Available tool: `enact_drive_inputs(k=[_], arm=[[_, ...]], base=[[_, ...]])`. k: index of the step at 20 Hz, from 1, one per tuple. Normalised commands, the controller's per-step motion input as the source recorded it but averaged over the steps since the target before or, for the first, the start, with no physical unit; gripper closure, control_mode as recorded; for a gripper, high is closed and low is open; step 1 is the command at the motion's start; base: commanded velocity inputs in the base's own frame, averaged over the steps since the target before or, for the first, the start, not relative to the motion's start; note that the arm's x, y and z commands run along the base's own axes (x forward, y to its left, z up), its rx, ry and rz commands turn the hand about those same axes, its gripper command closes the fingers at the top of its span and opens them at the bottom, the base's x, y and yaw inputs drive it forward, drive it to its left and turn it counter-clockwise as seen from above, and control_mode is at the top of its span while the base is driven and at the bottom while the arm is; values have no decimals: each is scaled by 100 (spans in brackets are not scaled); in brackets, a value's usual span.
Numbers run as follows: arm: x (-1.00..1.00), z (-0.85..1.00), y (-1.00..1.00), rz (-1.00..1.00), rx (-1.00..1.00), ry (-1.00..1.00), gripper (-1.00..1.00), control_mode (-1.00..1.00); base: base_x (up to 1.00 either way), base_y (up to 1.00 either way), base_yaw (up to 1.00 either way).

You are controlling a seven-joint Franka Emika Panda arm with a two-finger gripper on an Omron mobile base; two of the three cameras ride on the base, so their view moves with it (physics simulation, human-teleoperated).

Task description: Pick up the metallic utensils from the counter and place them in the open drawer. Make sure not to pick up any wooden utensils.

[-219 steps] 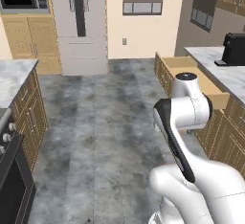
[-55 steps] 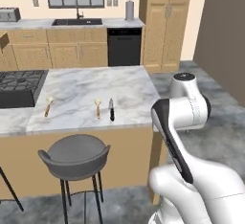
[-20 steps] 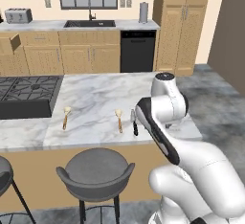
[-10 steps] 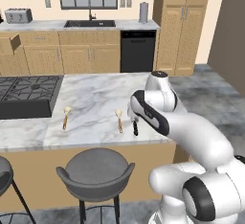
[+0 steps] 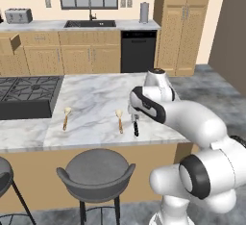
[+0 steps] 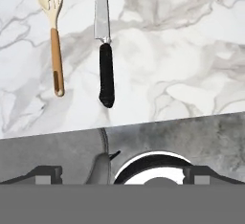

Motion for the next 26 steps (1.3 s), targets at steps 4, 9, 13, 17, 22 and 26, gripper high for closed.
enact_drive_inputs(k=[4,9,13,17,22,26], arm=[[19,-31,0,0,-7,0,-100,-100],[35,-39,0,0,-6,-1,-100,-100],[54,-39,0,0,0,0,-100,-100],[44,-30,0,0,0,0,-100,-100],[34,-18,6,0,0,2,-100,-100],[20,-16,11,0,0,1,-100,-100]], base=[[0,0,0],[0,0,0],[0,0,0],[0,0,0],[0,0,0],[0,0,0]])
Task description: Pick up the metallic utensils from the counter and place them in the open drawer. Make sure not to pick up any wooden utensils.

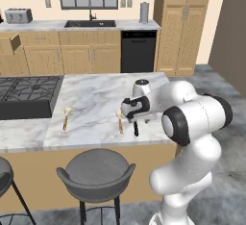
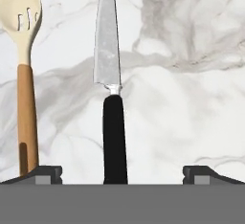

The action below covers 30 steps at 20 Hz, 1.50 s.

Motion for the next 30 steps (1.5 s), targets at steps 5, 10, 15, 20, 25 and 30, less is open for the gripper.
enact_drive_inputs(k=[5,10,15,20,25,30], arm=[[19,-16,5,-1,0,1,-100,-100],[7,-14,0,0,0,0,-100,-100],[0,-29,-2,0,0,1,-100,-100],[0,-27,0,0,0,1,-100,-100],[3,-33,0,0,0,3,-100,-100],[2,-24,0,0,0,1,-100,-100]], base=[[0,0,0],[0,0,0],[0,0,0],[0,0,0],[0,0,0],[0,0,0]])
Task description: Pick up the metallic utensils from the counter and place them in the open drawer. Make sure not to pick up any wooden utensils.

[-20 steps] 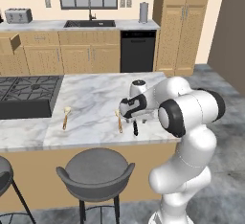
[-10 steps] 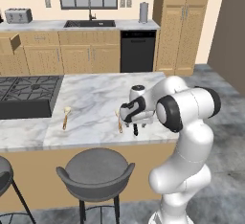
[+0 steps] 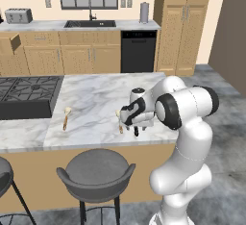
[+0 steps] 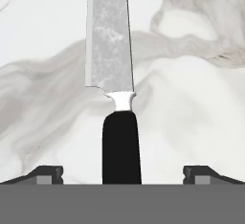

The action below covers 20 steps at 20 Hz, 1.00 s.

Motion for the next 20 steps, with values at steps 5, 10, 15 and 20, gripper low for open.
enact_drive_inputs(k=[5,10,15,20], arm=[[0,-15,0,0,0,8,100,-100],[0,-12,0,0,0,7,100,-100],[0,-7,0,0,0,4,100,-100],[-6,-2,-40,-4,0,0,100,-100]], base=[[0,0,0],[0,0,0],[0,0,0],[0,0,0]])
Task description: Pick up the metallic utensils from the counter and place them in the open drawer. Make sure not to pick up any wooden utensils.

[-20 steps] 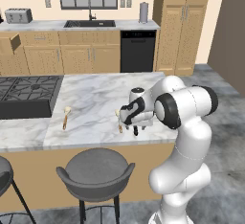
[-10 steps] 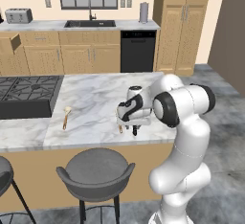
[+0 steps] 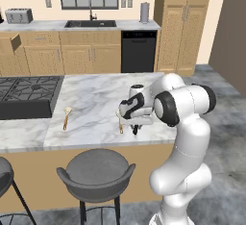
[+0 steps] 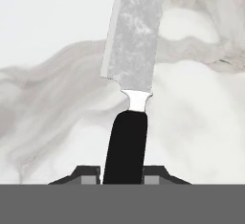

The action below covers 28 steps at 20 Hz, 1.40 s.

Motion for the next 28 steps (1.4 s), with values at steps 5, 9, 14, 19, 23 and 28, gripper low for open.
enact_drive_inputs(k=[5,9,14,19,23,28], arm=[[-36,36,-56,-1,0,-5,100,-100],[-48,57,-44,-3,0,-3,100,-100],[-61,93,-25,-3,-3,-1,100,-100],[-89,100,-10,0,0,0,100,-100],[-100,100,0,1,0,0,100,-100],[-100,89,0,24,0,-4,100,-100]], base=[[0,0,0],[0,0,0],[0,0,0],[0,0,0],[0,0,0],[0,0,0]])
